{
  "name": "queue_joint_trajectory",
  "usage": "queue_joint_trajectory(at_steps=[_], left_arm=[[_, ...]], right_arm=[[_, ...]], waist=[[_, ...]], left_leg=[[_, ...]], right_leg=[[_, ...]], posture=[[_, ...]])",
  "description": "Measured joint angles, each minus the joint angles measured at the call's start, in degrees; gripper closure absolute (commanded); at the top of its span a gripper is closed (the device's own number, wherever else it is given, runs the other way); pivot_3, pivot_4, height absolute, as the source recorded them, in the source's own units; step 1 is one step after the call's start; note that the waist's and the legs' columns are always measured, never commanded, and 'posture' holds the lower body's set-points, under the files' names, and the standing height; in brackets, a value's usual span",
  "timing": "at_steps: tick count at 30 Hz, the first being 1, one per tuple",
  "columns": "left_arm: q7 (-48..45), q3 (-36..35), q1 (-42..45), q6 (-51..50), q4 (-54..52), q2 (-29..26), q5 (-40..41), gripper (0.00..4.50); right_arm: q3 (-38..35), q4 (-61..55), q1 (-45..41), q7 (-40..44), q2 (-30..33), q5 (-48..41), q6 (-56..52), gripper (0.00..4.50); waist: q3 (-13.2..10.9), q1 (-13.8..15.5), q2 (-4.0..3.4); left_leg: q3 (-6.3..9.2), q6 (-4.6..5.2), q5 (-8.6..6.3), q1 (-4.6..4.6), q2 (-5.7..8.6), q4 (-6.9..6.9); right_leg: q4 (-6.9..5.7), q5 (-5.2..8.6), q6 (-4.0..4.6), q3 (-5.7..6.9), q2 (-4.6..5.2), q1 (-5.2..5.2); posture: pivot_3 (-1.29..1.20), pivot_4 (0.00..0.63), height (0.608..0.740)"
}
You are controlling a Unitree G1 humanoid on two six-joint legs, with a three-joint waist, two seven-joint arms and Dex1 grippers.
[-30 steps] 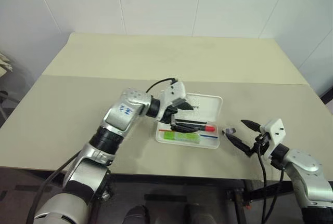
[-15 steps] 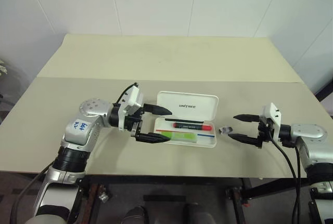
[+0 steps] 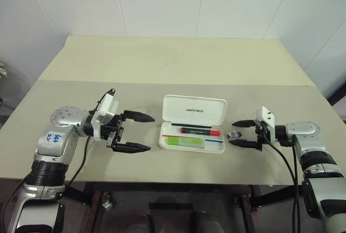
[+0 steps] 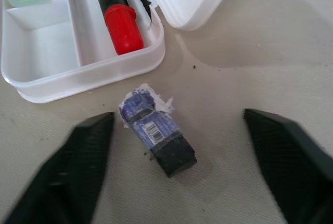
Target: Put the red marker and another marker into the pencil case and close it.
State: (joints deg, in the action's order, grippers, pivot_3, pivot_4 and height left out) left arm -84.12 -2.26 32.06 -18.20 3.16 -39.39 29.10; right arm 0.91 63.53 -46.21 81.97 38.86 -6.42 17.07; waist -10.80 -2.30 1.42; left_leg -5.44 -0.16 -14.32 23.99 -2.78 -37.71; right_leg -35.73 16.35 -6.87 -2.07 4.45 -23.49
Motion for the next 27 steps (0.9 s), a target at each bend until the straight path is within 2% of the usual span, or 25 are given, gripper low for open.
queue_joint_trajectory(at_steps=[4,8,14,19,22,27], left_arm=[[-0.7,-0.7,0.0,0.0,0.1,-0.4,0.4,0.00],[-1.3,-1.3,0.0,0.2,1.4,-0.9,0.5,0.00],[-1.8,-1.3,0.8,0.6,2.3,-0.8,0.8,0.00],[-1.8,-1.4,1.0,0.7,3.9,-0.6,2.6,0.00],[-1.9,-1.5,1.0,0.7,4.4,-0.7,3.6,0.00],[-1.9,-1.4,1.0,1.4,4.7,-0.8,4.3,0.00]], right_arm=[[0.0,0.3,0.0,0.7,0.0,0.6,1.5,2.82],[-0.1,0.3,0.0,1.8,0.0,0.5,1.5,4.12],[-1.4,-0.9,1.4,1.8,1.0,-0.2,1.0,4.14],[-2.8,-8.3,4.1,2.2,1.4,-2.8,-1.7,4.14],[-3.8,-18.4,7.7,1.7,2.6,-5.1,-6.3,4.14],[-4.7,-44.2,16.2,-1.2,4.3,-11.0,-20.3,4.14]], waist=[[0.0,-0.1,0.00],[0.0,-0.2,0.00],[0.0,-0.2,0.00],[0.0,-0.7,0.00],[0.0,-0.9,0.00],[0.0,-0.7,0.00]], left_leg=[[-0.02,-0.07,0.03,-0.11,-0.01,0.14],[-0.07,-0.08,0.03,-0.31,-0.01,0.21],[-0.08,-0.11,0.05,-0.44,0.01,0.39],[-0.08,-0.19,0.09,-0.49,-0.02,0.56],[-0.06,-0.21,0.10,-0.49,-0.05,0.59],[0.05,-0.25,0.10,-0.53,-0.08,0.59]], right_leg=[[-0.02,0.04,0.07,0.01,-0.01,0.00],[-0.02,0.05,0.09,-0.02,0.00,0.15],[0.00,0.10,0.18,-0.02,0.04,0.21],[-0.01,0.13,0.23,-0.02,0.01,0.16],[-0.04,0.14,0.24,-0.04,0.00,0.13],[-0.11,0.18,0.32,-0.05,0.00,0.11]], posture=[[0.00,0.150,0.740],[0.00,0.150,0.740],[0.00,0.150,0.740],[0.00,0.150,0.740],[0.00,0.150,0.740],[0.00,0.150,0.740]])
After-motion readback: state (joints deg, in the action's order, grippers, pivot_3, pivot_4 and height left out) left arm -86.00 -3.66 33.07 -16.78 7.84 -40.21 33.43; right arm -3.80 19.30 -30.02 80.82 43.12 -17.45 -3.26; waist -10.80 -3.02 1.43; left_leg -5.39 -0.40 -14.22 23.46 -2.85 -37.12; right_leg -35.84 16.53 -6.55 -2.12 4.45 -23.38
